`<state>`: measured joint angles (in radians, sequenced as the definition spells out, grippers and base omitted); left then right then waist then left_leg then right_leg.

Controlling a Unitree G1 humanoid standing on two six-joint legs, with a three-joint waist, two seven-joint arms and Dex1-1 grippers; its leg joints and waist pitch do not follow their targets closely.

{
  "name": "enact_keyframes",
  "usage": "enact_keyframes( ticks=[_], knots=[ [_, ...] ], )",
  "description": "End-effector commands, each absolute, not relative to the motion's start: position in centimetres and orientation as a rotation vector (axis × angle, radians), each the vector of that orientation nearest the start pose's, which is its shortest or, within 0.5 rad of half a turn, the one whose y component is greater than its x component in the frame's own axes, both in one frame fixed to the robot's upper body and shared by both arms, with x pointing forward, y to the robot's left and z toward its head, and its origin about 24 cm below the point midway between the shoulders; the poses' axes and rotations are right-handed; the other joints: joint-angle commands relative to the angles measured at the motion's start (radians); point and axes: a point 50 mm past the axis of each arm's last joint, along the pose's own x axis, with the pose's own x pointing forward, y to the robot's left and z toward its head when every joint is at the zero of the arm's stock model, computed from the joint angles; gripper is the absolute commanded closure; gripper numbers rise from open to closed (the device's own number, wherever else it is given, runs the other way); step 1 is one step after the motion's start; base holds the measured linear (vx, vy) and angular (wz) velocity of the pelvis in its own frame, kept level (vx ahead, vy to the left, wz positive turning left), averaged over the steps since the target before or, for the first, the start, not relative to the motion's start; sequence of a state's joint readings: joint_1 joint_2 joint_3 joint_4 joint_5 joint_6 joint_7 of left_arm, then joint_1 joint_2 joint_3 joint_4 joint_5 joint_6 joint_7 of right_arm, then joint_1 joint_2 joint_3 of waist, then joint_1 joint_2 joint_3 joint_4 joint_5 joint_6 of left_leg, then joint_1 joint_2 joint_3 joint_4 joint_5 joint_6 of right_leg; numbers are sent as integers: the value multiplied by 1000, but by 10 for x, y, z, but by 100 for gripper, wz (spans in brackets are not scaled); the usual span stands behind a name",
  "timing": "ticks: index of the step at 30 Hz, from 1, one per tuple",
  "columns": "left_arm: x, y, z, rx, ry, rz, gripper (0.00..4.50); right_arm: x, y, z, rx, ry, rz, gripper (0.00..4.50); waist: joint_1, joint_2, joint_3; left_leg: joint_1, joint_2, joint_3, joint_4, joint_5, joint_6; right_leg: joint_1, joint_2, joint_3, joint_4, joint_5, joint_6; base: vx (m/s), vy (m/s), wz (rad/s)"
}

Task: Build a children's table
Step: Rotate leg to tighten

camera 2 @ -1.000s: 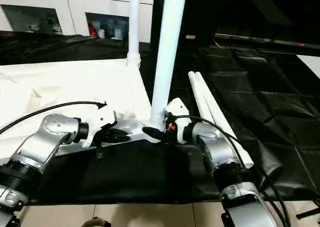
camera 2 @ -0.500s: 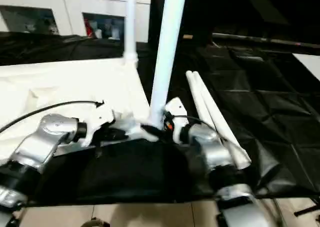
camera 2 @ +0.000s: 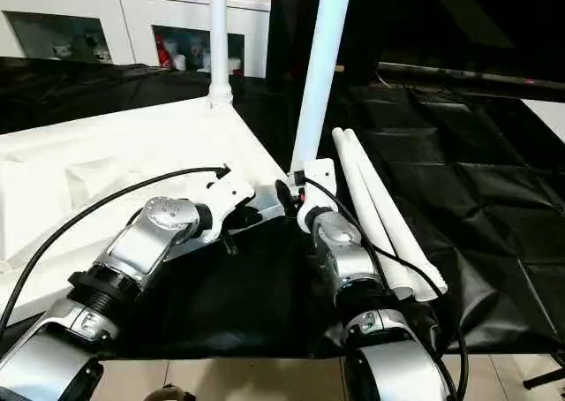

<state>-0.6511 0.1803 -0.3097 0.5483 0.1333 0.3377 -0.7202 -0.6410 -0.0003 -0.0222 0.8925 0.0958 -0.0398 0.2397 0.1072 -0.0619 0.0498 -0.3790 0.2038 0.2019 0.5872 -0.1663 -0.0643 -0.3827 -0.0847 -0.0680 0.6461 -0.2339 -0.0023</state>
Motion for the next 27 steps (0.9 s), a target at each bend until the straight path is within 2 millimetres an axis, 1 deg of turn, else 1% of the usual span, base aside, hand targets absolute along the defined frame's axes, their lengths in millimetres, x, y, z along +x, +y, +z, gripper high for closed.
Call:
enact_keyframes(
  ticks=[1,2,3,4,5,7,8,9,10,12,13,14,15,16,17,20,21,22,23,24,25,26,27],
  knots=[
    [336,84,53,431,400,-927,450,344,-71,31,106,207,535,85,-2,-5,-58,18,36,-21,-71,-188,6,32,-70,52,-88,-103,-159,0,0,0],
    [336,84,53,431,400,-927,450,344,-71,31,106,207,535,85,-1,-4,-58,18,36,-21,-70,-189,8,33,-71,52,-89,-107,-160,0,0,0],
    [336,84,53,431,400,-927,450,344,-71,31,106,207,535,61,-4,-4,-57,16,36,-21,-71,-188,9,33,-69,52,-89,-108,-160,0,0,0],
    [335,90,53,430,400,-938,450,343,-77,32,84,198,572,61,-6,-4,-57,17,36,-21,-71,-188,8,33,-69,51,-91,-120,-163,0,0,0],
    [335,92,53,431,400,-942,450,342,-79,33,79,194,590,61,-6,-2,-57,16,36,-22,-71,-189,10,34,-70,51,-90,-121,-163,0,0,0],
    [332,100,54,436,402,-982,450,340,-88,35,64,187,657,61,-10,-3,-57,14,36,-22,-72,-188,13,34,-69,51,-92,-123,-165,0,0,0],
    [332,103,54,436,405,-990,450,339,-90,35,58,186,676,61,-9,-2,-58,16,36,-22,-69,-182,18,35,-69,52,-91,-112,-167,0,0,0],
    [330,106,54,436,402,-1021,450,337,-95,35,47,189,715,61,-10,0,-57,13,36,-23,-71,-177,21,36,-69,51,-90,-108,-171,0,0,0],
    [328,109,55,433,402,-1053,450,335,-99,36,28,192,751,61,-10,-1,-58,13,37,-23,-70,-166,24,37,-68,51,-88,-94,-177,0,0,0],
    [322,116,57,437,395,-1128,450,329,-105,37,-12,207,874,61,-11,1,-59,13,39,-22,-68,-150,30,37,-66,51,-83,-56,-189,0,0,0],
    [319,120,58,432,397,-1155,450,327,-109,38,-34,210,912,61,-11,-1,-60,14,38,-21,-67,-145,36,36,-65,50,-82,-43,-194,0,0,0],
    [318,122,58,428,399,-1170,450,325,-111,38,-46,212,934,61,-11,-1,-60,13,38,-21,-65,-131,43,38,-64,50,-78,-16,-201,0,0,0],
    [316,124,59,426,401,-1187,450,325,-113,39,-45,216,943,61,-12,-2,-61,15,38,-19,-64,-127,49,36,-63,51,-76,-1,-212,0,0,0],
    [313,129,59,425,411,-1218,450,325,-117,40,-49,219,956,61,-11,1,-60,16,39,-19,-65,-125,51,35,-65,51,-75,-1,-221,0,0,0],
    [311,134,60,424,417,-1235,450,325,-119,42,-48,224,969,61,-12,-1,-59,16,39,-19,-65,-126,53,35,-64,51,-75,-4,-223,0,0,0],
    [308,141,63,401,421,-1265,450,324,-123,45,-57,228,999,61,-10,1,-57,19,39,-18,-66,-138,48,32,-65,51,-77,-27,-229,0,0,0],
    [306,142,64,397,422,-1277,450,323,-123,45,-59,234,1018,61,-8,-1,-57,19,40,-17,-67,-144,42,33,-65,52,-78,-41,-227,0,0,0],
    [305,143,65,396,423,-1284,450,323,-123,45,-60,239,1031,61,-8,-1,-56,18,40,-18,-68,-153,37,32,-65,52,-79,-54,-223,0,0,0],
    [305,145,66,395,426,-1288,450,321,-123,45,-59,247,1050,77,-8,0,-56,19,40,-18,-68,-156,34,32,-66,52,-79,-59,-222,0,0,0],
    [304,146,66,394,428,-1292,450,320,-122,45,-61,255,1066,77,-8,-3,-56,20,41,-18,-69,-158,31,32,-66,52,-80,-67,-219,0,0,0],
    [304,146,66,394,428,-1293,450,320,-122,45,-61,256,1067,77,-7,-2,-56,19,40,-18,-69,-155,28,33,-66,53,-80,-66,-217,0,0,0],
    [304,147,66,393,429,-1293,450,318,-122,43,-75,269,1087,99,-7,-1,-56,20,41,-18,-69,-154,27,32,-66,53,-79,-65,-217,0,0,0],
    [304,148,66,393,430,-1293,450,318,-121,43,-77,273,1093,99,-6,-3,-56,19,40,-18,-68,-150,27,33,-66,53,-79,-63,-216,0,0,0]
  ],
)
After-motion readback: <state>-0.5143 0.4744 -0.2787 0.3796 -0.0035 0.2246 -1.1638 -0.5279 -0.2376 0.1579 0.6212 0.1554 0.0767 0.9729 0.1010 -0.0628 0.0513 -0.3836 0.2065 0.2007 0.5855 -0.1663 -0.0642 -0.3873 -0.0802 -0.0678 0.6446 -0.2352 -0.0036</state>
